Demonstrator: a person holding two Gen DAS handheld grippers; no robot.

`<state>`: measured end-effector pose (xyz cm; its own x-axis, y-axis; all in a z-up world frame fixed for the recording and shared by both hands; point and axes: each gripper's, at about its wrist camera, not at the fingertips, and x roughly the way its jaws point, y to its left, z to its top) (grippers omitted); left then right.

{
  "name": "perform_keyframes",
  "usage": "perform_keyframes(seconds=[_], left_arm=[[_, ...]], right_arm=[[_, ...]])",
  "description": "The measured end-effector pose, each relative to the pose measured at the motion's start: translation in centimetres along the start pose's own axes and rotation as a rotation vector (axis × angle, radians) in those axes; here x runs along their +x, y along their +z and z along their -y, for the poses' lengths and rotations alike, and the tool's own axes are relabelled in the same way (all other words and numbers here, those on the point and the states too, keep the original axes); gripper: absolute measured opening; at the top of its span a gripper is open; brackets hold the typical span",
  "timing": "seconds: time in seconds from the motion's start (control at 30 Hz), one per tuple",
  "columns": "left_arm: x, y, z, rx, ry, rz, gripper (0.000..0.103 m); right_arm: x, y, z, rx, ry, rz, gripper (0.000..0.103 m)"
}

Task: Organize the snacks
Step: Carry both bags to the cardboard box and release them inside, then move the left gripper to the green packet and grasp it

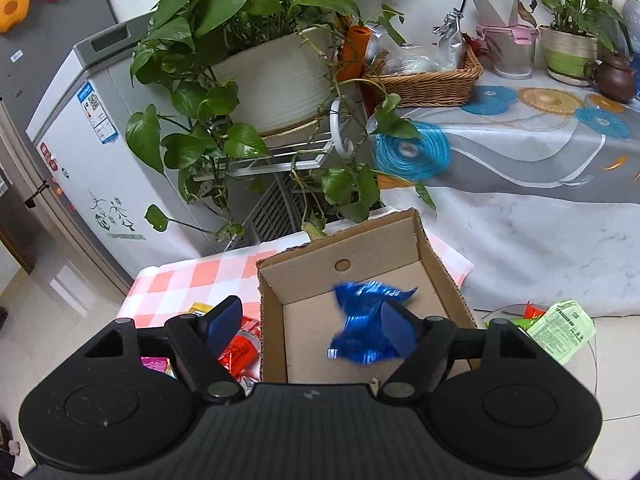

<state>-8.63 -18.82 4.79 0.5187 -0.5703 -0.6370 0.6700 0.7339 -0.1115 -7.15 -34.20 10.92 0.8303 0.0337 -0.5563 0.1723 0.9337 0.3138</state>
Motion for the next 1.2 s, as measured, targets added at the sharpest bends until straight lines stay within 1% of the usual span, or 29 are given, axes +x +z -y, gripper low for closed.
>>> perform_keyframes(seconds=[0.03,0.07,0.27,0.57,0.63,0.87,0.97,1.07,1.2], left_arm=[[-0.4,-0.3,-0.4,-0.009,0.006,0.0,0.082],[-0.9,-0.6,-0.8,-0.016,0.015,0.002,0.083],[-3.0,-2.3,-3.2,-0.024,0.091,-0.013,0.085],[-6.1,-4.4,-7.2,-0.079,0.184,-0.016,0.088],[-6.6,-4.9,-8.2,-0.088,0.207,-0.019,0.09],[-8.0,-5.9,-12.5,-0.155,0.305,-0.044,0.09],[-8.9,-6.0,-14.8,-0.205,0.33,-0.041,0.092],[-9.5,-6.0,-16.8,-0.238,0.37,-0.045,0.093],[-10.0,-6.0,-19.6,-0.301,0.398,-0.052,0.094]], right_arm=[[0.0,0.0,-0.1,0.003,0.008,-0.001,0.084],[0.1,0.0,-0.1,0.005,0.016,-0.003,0.084],[0.6,-0.4,-1.4,-0.034,0.066,-0.027,0.088],[1.3,-1.6,-4.2,-0.141,0.135,-0.068,0.089],[1.4,-2.0,-4.9,-0.166,0.154,-0.08,0.089],[1.5,-4.1,-6.7,-0.205,0.208,-0.15,0.089],[1.5,-5.0,-7.6,-0.216,0.226,-0.18,0.089],[1.5,-6.0,-8.3,-0.212,0.249,-0.211,0.09],[1.2,-7.5,-9.0,-0.186,0.275,-0.252,0.091]])
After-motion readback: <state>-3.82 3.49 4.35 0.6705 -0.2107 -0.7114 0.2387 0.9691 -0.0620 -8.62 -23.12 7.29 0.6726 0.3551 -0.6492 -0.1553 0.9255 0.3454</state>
